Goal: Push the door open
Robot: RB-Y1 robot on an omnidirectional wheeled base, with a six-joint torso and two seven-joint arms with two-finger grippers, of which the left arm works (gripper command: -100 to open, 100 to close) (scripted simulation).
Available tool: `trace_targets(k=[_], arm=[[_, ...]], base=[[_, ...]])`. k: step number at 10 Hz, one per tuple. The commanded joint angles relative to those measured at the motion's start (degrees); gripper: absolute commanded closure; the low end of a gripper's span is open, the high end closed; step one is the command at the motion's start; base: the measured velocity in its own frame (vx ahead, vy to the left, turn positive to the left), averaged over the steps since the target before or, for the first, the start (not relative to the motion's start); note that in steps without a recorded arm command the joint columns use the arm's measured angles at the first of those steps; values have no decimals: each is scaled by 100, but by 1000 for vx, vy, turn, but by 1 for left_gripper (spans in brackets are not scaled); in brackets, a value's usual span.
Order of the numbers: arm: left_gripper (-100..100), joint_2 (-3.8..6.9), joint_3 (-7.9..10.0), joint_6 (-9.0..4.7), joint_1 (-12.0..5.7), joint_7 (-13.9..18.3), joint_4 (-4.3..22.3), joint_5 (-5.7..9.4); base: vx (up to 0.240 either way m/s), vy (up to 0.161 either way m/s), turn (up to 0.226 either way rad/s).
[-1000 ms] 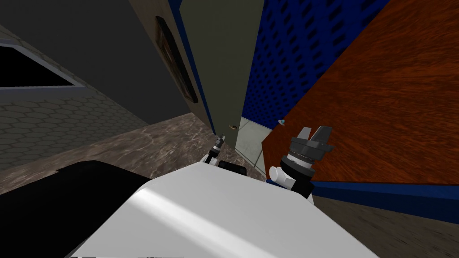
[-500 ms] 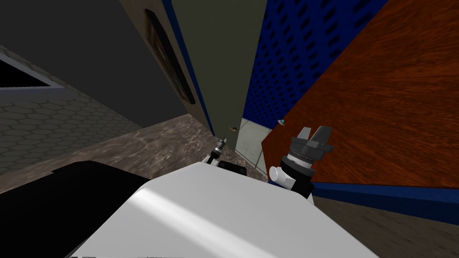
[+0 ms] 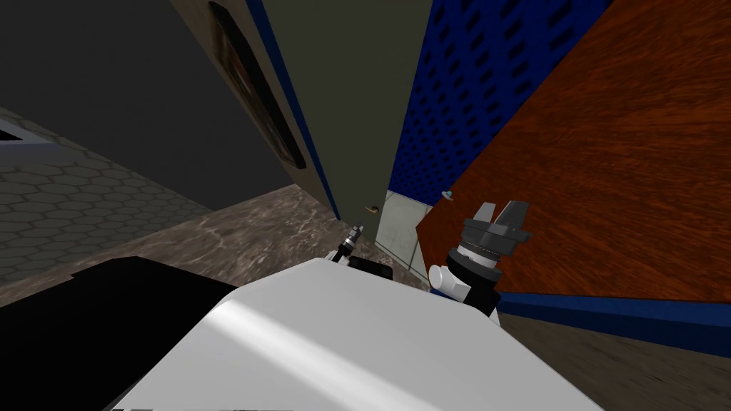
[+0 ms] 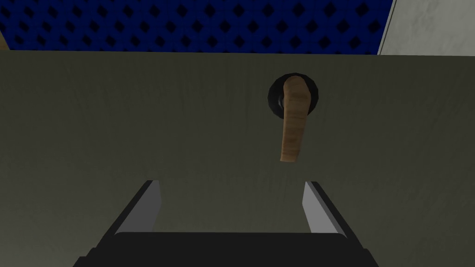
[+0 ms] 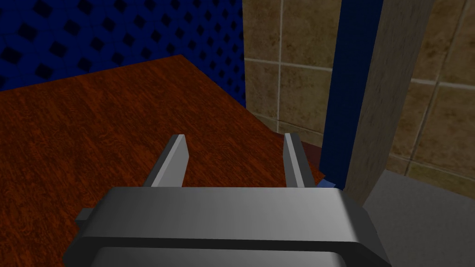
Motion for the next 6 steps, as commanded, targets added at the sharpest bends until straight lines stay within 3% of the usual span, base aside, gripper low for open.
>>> trace_targets(k=[1, 6], arm=[[-100, 12, -67, -16, -56, 13, 221, -7], [-100, 0, -209, -57, -194, 17, 717, -29]], base=[[115, 118, -91], [64, 74, -61]])
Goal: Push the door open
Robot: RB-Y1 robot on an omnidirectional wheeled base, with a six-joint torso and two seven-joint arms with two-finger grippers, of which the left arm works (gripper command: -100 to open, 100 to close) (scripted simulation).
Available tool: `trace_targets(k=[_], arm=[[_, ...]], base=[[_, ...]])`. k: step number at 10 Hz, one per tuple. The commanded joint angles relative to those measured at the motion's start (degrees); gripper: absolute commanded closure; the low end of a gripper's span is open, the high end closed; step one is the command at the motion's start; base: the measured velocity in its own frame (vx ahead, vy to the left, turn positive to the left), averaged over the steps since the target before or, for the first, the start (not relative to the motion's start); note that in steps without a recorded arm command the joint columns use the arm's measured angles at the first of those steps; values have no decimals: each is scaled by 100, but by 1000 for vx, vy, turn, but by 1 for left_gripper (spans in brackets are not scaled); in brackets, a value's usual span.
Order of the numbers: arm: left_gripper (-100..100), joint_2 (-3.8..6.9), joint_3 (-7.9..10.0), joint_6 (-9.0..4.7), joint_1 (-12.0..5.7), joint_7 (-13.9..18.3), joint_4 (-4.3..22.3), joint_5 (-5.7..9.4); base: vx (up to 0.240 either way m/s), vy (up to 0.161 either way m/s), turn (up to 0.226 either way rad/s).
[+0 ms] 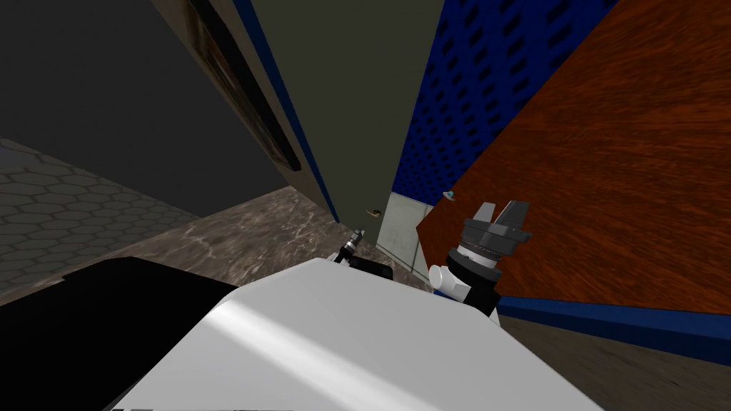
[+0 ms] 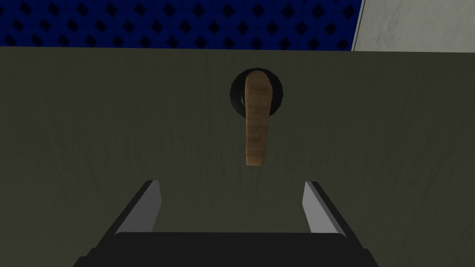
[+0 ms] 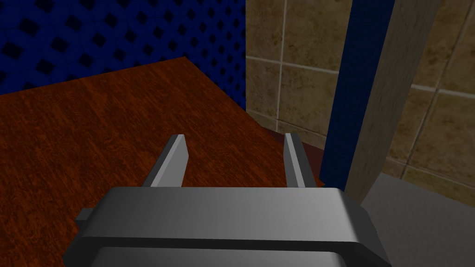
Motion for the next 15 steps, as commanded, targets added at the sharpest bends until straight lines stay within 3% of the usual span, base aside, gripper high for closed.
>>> trace_targets(k=[1, 3, 5, 13, 14, 15], arm=[[-100, 3, -58, 3, -53, 10, 169, -8], [-100, -4, -110, -12, -104, 12, 350, -15], [-100, -13, -73, 7, -129, 3, 331, -4], [-100, -116, 28, -40, -268, -48, 557, 37], [100, -116, 28, -40, -268, -48, 557, 37], [100, -116, 28, -40, -268, -48, 557, 37]], base=[[98, 90, -93], [81, 93, -55], [65, 22, -19], [175, -70, -24], [-7, 6, 3], [-24, 13, -15]])
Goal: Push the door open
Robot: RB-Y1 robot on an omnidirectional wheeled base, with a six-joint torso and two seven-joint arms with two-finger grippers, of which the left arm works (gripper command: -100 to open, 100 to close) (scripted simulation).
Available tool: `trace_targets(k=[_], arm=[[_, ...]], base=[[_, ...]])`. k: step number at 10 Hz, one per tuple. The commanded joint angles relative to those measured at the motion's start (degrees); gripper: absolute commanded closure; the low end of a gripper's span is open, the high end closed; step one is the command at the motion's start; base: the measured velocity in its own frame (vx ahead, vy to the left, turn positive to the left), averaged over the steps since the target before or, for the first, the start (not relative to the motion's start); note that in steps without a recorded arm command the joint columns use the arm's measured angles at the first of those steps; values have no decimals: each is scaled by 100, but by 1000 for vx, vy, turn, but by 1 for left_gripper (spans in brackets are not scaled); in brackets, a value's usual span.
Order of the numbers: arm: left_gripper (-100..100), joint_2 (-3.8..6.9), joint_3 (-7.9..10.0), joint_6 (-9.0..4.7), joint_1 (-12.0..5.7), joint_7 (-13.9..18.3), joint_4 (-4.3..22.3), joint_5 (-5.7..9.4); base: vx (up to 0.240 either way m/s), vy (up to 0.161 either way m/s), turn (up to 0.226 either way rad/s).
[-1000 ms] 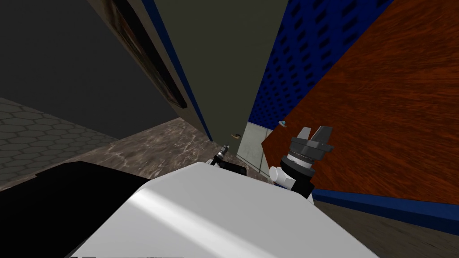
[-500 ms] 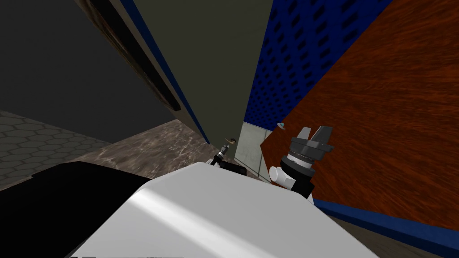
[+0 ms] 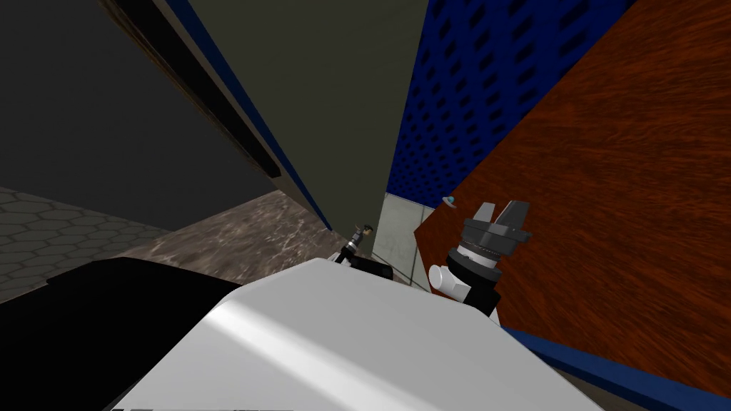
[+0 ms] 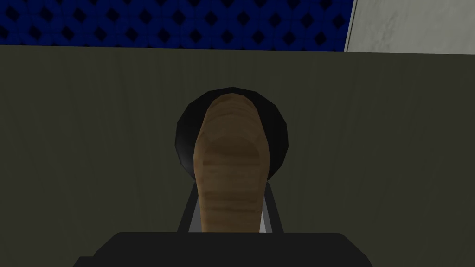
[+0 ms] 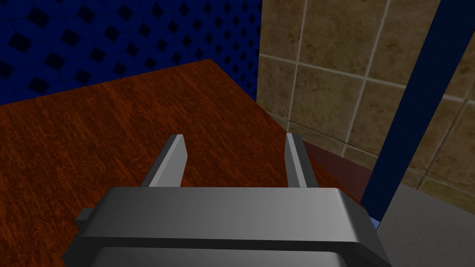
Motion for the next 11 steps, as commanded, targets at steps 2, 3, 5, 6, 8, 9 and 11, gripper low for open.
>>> trace_targets(k=[2, 3, 5, 6, 8, 9, 11], arm=[[100, 3, -5, -4, 16, 0, 4, -2], [100, 3, -5, -4, 16, 0, 4, -2], [100, 13, 83, 14, -34, -31, 29, 33], [100, 16, 108, 14, -42, -39, 38, 42], [100, 29, 231, 18, -81, -83, 81, 91], [100, 29, 231, 18, -81, -83, 81, 91], [100, 36, 386, 24, -129, -138, 136, 152]], base=[[-6, 4, -8], [0, 0, 0], [52, -21, 10], [147, -75, 51], [162, -100, 45], [104, -71, 17], [163, -84, 58]])
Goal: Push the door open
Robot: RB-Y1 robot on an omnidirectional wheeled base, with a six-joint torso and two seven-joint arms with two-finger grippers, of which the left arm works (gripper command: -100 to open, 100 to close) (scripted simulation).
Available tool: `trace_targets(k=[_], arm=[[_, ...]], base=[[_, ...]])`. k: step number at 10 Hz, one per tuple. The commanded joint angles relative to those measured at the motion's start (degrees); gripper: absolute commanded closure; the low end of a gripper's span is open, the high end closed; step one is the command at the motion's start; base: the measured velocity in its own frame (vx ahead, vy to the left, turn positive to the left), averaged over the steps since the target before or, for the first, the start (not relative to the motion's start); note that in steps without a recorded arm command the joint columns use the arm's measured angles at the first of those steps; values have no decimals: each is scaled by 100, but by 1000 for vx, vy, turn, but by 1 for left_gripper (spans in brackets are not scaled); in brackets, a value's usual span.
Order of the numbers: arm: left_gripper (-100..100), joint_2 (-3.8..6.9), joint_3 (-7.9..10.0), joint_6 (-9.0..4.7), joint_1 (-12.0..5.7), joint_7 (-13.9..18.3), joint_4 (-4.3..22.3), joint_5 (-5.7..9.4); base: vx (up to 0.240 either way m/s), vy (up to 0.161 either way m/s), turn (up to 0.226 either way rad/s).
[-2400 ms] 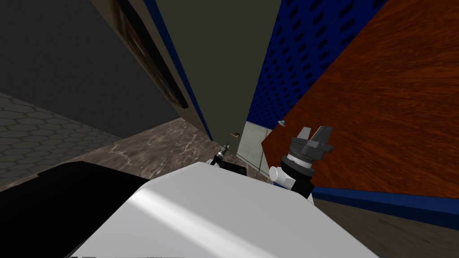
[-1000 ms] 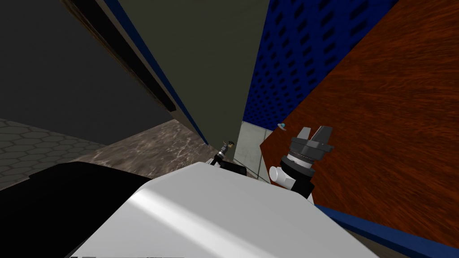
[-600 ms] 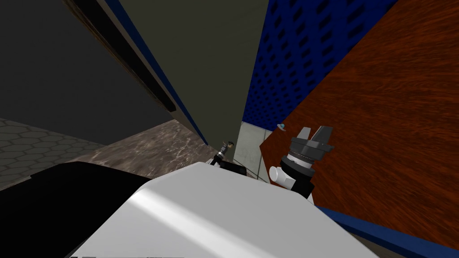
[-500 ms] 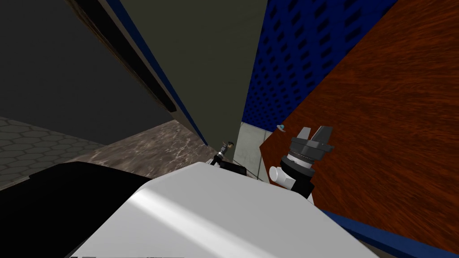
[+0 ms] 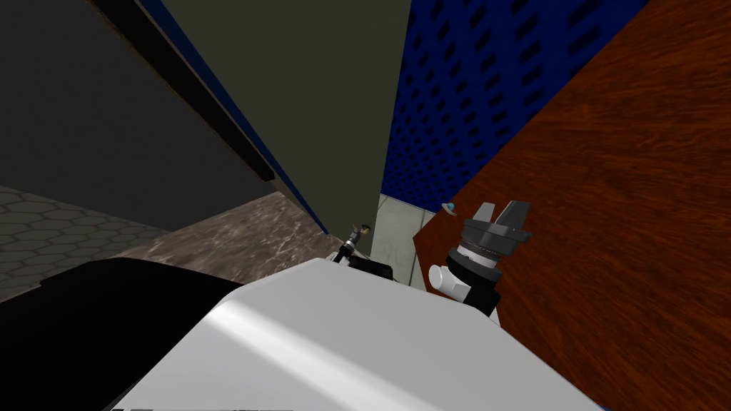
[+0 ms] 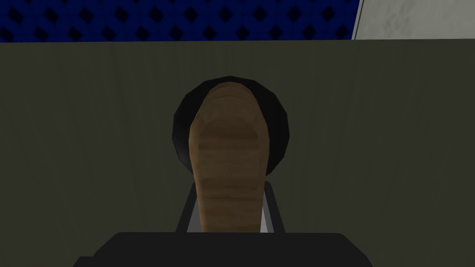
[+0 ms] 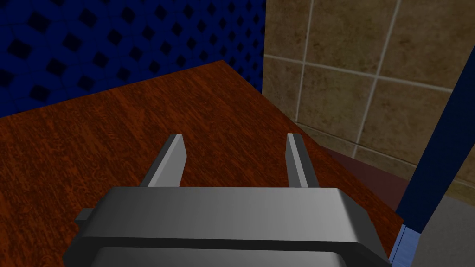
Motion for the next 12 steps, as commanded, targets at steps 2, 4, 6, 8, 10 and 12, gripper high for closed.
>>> trace_targets(k=[2, 4, 6, 8, 10, 12], arm=[[100, 47, 228, 38, -64, -56, -32, 88], [100, 37, 371, 43, -109, -106, 18, 144], [100, 20, 519, 48, -156, -159, 70, 203], [100, -7, 669, 53, -203, -212, 123, 262], [100, -41, 817, 58, -249, -264, 175, 320], [100, -84, 959, 63, -294, -314, 225, 376]], base=[[157, -121, 63], [152, -121, 63], [148, -86, 61], [106, -101, 58], [127, -119, 83], [166, -112, 66]])
